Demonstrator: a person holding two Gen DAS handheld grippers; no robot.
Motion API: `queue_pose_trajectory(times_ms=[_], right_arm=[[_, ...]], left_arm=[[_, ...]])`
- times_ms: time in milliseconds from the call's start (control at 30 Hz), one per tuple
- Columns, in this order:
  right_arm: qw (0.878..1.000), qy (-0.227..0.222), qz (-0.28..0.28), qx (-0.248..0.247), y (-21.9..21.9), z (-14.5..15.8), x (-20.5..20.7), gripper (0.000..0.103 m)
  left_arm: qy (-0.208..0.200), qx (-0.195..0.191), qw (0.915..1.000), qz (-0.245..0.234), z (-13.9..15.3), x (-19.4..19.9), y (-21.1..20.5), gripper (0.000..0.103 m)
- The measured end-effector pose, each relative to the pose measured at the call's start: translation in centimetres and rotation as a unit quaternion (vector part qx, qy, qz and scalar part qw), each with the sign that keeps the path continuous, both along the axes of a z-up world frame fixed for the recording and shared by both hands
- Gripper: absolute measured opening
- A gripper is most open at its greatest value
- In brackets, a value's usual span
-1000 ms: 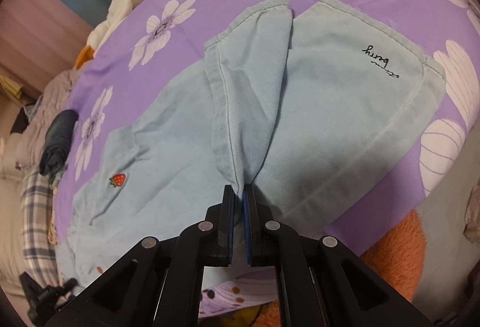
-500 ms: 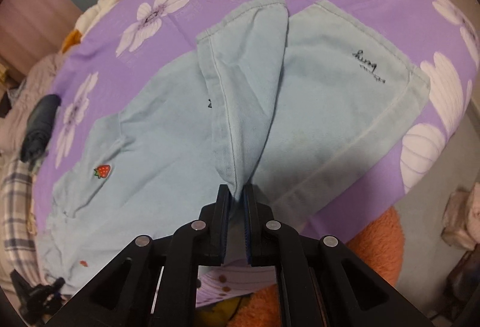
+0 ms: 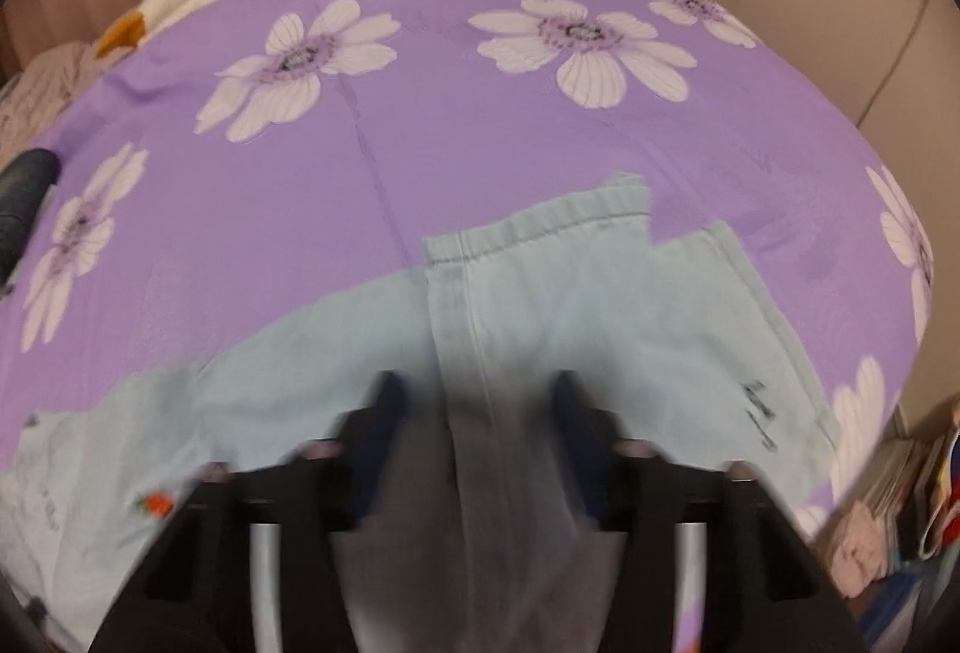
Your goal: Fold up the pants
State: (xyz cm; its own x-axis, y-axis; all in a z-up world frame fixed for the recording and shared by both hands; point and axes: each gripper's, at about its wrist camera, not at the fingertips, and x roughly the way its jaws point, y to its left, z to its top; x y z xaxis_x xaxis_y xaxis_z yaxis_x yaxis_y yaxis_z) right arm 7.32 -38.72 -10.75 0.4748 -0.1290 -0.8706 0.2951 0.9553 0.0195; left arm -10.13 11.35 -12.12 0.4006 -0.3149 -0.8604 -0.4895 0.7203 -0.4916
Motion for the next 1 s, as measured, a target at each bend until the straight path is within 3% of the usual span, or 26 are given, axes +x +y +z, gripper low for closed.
queue_pose_trajectory(times_ms=[33,167,267,333,433,533,667,733,800,867,900,933,1000], right_arm=[[1.000,0.004,-0.006,0.009,-0.3,-0.4,0.6,0.014],[0.997,-0.033,-0.048,0.046,-2.3,1.1,-0.2,0.008],[0.991,-0.078,-0.100,0.050,-5.3,3.4,-3.3,0.008],[0.981,-0.099,-0.136,0.095,-8.0,4.0,-6.2,0.008],[0.971,-0.103,-0.172,0.129,-10.2,2.9,-9.3,0.008],[0.969,-0.074,-0.223,0.081,-11.3,1.2,-11.0,0.008],[0.950,-0.083,-0.239,0.183,-13.9,-0.7,-13.1,0.008],[0.947,-0.097,-0.240,0.190,-14.2,-0.1,-13.5,0.008],[0.945,-0.117,-0.237,0.192,-14.3,0.9,-13.6,0.011],[0.942,-0.126,-0.234,0.207,-14.7,1.3,-13.0,0.031],[0.941,-0.127,-0.232,0.212,-14.8,1.2,-12.6,0.037],[0.940,-0.130,-0.228,0.219,-14.7,1.1,-12.1,0.039],[0.941,-0.125,-0.220,0.226,-14.6,0.5,-10.7,0.039]], left_arm=[[0.000,0.000,1.0000,-0.001,0.0,0.0,0.0,0.019],[0.005,-0.003,1.0000,-0.002,0.0,0.1,0.2,0.019],[0.010,-0.003,0.9999,-0.003,0.1,0.3,0.1,0.019],[0.013,-0.003,0.9999,-0.003,0.1,0.4,0.1,0.019],[0.015,-0.005,0.9999,-0.002,0.0,0.4,0.1,0.019],[0.017,-0.011,0.9998,0.000,0.0,0.5,0.3,0.020],[0.014,-0.022,0.9997,0.003,0.2,0.4,0.5,0.021],[0.012,-0.028,0.9995,0.005,0.4,0.4,0.7,0.022],[0.013,-0.025,0.9996,0.010,0.8,0.2,0.9,0.026],[0.003,-0.015,0.9997,0.019,1.6,-0.2,1.3,0.032],[-0.009,-0.009,0.9995,0.027,2.0,-0.5,1.7,0.042],[-0.021,-0.005,0.9992,0.035,2.4,-0.9,2.1,0.052],[-0.039,-0.012,0.9980,0.048,2.4,-1.3,3.0,0.055]])
